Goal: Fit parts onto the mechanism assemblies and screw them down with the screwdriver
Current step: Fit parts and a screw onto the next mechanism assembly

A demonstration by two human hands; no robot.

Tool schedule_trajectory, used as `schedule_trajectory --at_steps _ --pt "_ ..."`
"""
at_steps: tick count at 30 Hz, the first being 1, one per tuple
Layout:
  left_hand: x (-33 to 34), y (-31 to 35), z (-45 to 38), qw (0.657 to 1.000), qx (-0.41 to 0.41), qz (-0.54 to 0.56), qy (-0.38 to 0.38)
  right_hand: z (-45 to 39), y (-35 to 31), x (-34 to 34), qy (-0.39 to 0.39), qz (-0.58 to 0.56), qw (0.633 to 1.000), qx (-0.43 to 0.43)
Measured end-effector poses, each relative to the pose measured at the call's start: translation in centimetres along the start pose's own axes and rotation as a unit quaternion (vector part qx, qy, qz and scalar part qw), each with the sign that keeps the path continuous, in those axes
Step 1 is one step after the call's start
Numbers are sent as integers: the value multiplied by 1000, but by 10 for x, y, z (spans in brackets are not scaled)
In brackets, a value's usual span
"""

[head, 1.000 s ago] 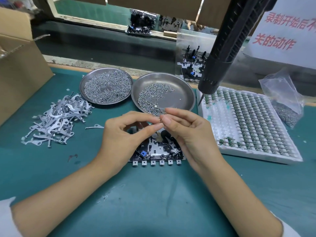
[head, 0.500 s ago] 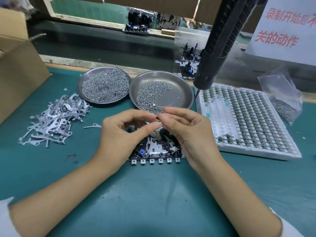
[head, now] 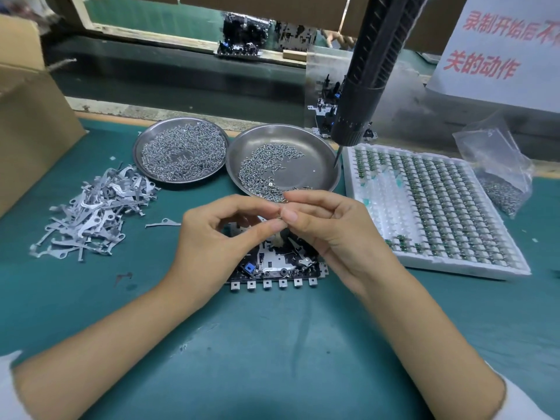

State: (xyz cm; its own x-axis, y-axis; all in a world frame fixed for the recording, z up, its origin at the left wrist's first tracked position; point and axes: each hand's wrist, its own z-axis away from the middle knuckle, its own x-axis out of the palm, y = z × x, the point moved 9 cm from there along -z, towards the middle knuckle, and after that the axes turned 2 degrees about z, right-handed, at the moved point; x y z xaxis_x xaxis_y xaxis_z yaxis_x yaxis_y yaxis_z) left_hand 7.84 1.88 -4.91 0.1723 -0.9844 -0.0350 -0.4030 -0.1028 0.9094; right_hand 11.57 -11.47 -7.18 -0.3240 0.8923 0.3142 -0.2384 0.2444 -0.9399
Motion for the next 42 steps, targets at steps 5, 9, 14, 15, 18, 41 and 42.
schedule_trajectory --at_steps 5,9,14,15,18,41,42 --pt "12 2 3 998 1 -17 -61 2 2 5 -86 39 994 59" --pt "7 1 2 998 2 -37 -45 5 -27 -16 -39 172 984 3" --pt "-6 -6 0 999 -40 6 31 25 -87 -87 107 521 844 -74" --pt "-6 -7 -1 998 -43 7 37 29 -87 -95 96 568 815 -62" --pt "-7 -7 -1 998 -46 0 43 36 -78 -105 57 625 778 -37" --pt "-8 -9 -1 997 -66 11 40 44 -58 -93 22 773 631 -62" --pt "-8 -10 0 997 -67 11 41 45 -60 -94 30 763 641 -75"
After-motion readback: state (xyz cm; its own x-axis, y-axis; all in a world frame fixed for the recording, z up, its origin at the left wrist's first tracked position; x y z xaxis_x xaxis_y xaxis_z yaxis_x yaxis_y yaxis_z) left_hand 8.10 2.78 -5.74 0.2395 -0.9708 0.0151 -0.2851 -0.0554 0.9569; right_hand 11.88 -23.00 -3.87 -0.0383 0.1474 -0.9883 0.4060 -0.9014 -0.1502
